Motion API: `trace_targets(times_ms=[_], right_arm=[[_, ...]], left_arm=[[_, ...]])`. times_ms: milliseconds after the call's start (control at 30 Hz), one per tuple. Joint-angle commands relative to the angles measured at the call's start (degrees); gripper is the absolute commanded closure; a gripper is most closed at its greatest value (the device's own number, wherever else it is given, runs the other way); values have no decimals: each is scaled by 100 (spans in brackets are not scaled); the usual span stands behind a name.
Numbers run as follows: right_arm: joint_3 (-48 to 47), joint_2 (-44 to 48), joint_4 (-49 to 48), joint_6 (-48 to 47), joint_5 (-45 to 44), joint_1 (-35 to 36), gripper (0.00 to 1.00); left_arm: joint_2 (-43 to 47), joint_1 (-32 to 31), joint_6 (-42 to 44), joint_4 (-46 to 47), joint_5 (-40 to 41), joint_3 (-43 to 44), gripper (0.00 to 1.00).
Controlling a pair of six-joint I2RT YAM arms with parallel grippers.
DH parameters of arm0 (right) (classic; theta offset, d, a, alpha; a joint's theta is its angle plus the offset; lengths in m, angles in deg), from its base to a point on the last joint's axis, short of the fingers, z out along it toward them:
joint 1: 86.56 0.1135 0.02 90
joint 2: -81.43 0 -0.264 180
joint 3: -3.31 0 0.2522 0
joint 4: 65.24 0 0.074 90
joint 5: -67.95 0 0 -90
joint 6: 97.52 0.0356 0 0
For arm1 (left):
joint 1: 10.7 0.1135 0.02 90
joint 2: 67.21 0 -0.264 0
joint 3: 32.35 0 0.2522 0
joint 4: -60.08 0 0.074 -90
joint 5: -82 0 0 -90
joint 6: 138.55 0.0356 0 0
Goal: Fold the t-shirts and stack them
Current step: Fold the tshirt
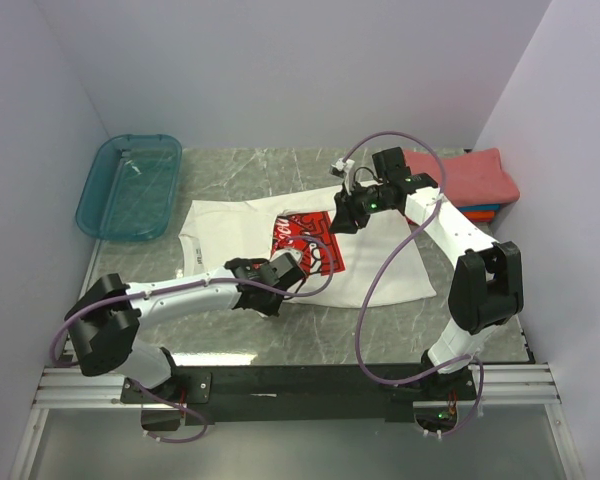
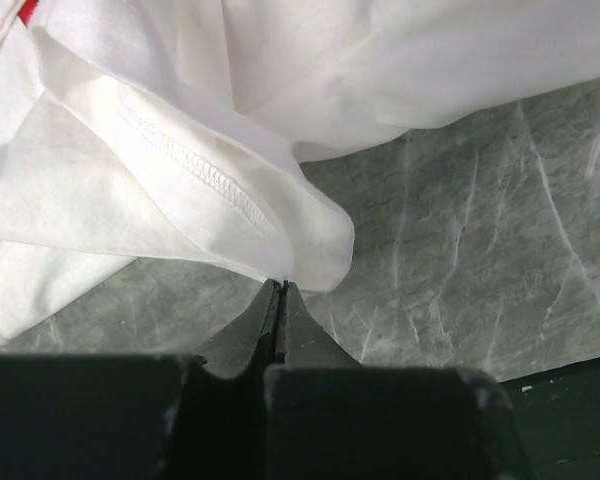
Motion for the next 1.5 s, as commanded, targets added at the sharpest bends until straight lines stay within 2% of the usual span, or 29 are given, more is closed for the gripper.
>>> trace_targets(times_ms=[0,300,367,400,600,1233,1467], right_arm=[[-98,159,27,-60,142,-67,57],[-107,194,36,-51,134,-93,57],[-107,203,27,-42,142,-85,57],[-107,203,36,-51,151,-102,57],[-98,229,27,-51,160,-120,57],[-133,168,45,-34,230,-172,57],[-142,168,62,-51,248,-181,57]], left_arm=[[366,-39,-7,-48,142,134,99],[938,-39,10,-57,-33,151,100],[895,-39,-7,-101,-121,134,84],[894,-39,-16,-101,-200,107,71],[973,-39,-191,-118,-254,-121,53],[341,-39,-332,-74,-570,-359,49],[113,-39,-315,250,-552,-368,53]])
